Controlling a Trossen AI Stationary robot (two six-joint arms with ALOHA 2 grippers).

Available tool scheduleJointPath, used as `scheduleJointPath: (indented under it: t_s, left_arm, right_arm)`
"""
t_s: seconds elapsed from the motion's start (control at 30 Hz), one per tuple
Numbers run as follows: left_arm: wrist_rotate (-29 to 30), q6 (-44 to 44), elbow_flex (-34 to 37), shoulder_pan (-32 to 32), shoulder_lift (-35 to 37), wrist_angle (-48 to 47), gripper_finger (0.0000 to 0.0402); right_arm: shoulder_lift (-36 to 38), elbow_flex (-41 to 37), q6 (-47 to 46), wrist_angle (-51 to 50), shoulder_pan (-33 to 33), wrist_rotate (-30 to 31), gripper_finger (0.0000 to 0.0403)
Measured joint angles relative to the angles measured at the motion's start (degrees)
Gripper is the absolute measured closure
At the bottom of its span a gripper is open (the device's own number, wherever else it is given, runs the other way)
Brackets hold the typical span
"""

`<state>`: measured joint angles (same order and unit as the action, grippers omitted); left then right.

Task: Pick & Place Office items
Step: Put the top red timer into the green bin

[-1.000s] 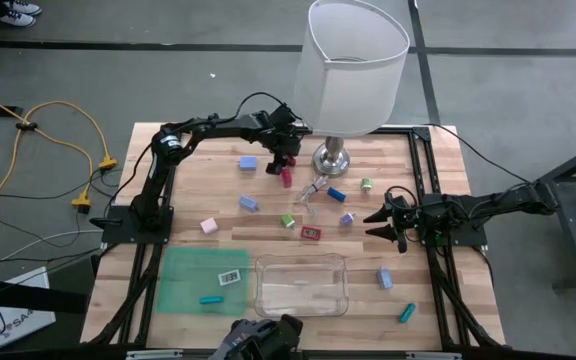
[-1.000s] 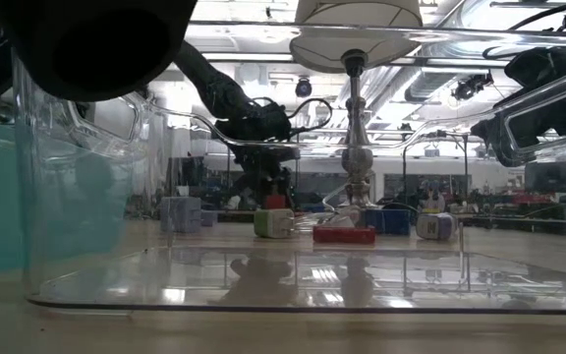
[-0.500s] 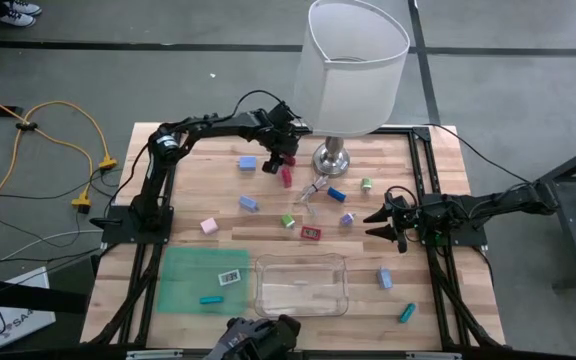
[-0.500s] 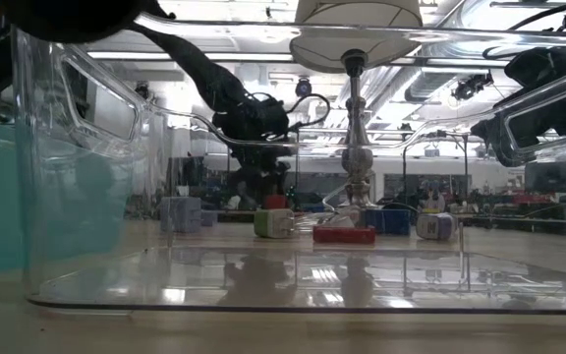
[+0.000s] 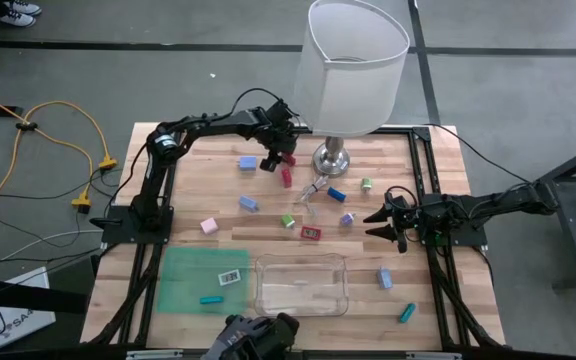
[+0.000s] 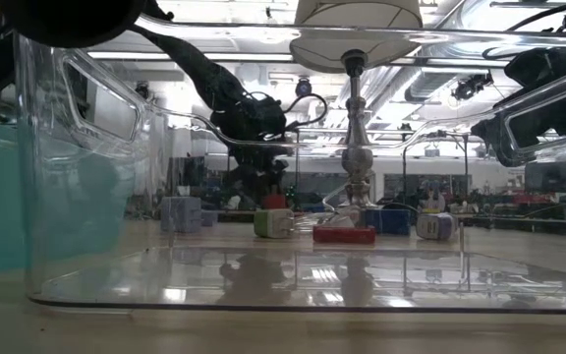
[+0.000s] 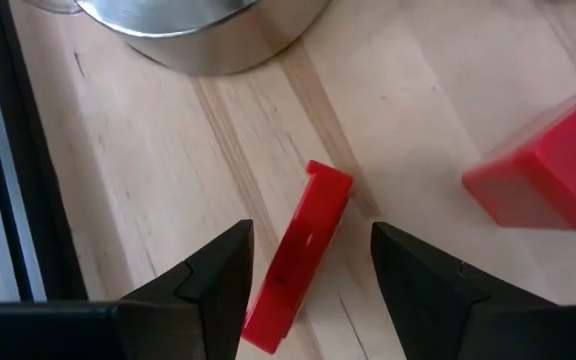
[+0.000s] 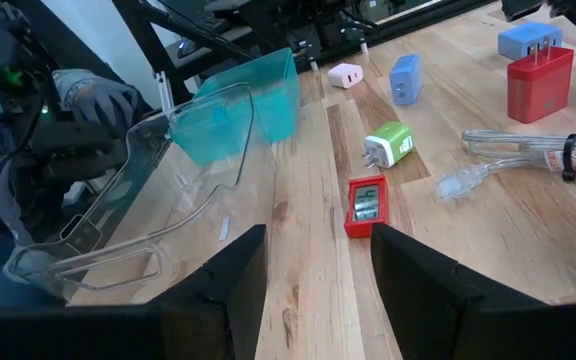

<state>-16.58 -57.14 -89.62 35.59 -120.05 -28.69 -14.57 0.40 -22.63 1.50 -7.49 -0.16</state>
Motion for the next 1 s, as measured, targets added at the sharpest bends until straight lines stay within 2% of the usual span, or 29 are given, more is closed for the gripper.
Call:
scheduleJointPath:
  t_s: [0.4, 1.0]
  left_arm:
    - [-0.59, 1.22, 0.0, -0.02, 0.0, -0.05, 0.0244]
    - [-1.01, 2.75, 0.0, -0.13, -0.02, -1.78, 0.0248]
  right_arm:
    - [-0.02, 0.0, 0.0, 0.0, 0.0, -0.02, 0.0237]
    - [-0.02, 0.0, 0.01, 0.0, 0.0, -0.02, 0.0237]
